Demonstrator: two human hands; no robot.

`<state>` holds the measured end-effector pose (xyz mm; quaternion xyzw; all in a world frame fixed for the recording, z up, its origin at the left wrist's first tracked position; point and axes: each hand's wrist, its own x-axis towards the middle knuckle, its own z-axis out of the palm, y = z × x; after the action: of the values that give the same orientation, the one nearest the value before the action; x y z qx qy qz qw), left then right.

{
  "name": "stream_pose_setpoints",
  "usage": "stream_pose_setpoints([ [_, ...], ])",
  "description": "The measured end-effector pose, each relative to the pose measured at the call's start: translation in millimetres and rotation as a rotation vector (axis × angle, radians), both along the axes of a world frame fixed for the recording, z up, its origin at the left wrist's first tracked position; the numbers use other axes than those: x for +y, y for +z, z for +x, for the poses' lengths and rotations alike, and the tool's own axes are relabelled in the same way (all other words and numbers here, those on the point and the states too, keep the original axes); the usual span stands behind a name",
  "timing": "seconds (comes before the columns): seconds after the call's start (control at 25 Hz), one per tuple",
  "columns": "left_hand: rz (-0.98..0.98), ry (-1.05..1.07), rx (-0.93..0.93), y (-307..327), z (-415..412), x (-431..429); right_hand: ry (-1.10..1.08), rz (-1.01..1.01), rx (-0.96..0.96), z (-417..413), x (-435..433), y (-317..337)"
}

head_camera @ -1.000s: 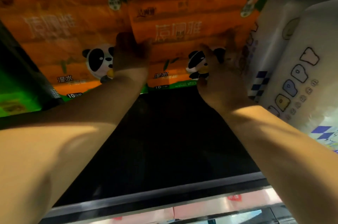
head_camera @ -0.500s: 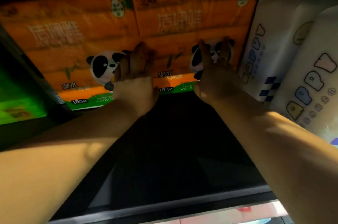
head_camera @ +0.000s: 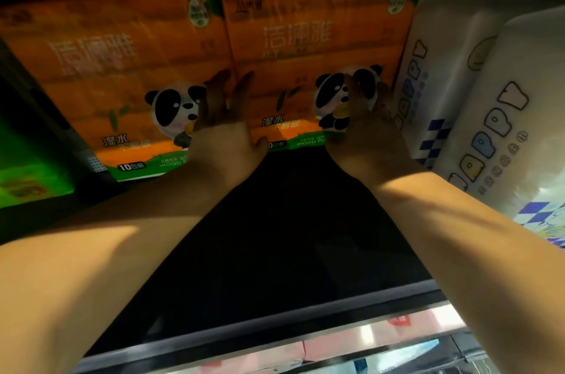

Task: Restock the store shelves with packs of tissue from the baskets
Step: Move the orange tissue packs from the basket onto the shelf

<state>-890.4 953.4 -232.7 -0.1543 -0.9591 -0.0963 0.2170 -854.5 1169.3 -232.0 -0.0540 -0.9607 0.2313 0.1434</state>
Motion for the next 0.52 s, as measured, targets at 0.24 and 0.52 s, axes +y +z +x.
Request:
stream_pose_setpoints([
  [0.24, -0.058, -0.099, 0.164, -6.9, 23.8, 1.1, -0.013, 0.11, -0.022, 22.3, -3.9, -1.8],
  [0.52, -0.138, -0.1, 0.012, -4.8, 111.7, 9.9, -0.134, 0.186, -0.11, 132.9, -26.7, 0.8],
])
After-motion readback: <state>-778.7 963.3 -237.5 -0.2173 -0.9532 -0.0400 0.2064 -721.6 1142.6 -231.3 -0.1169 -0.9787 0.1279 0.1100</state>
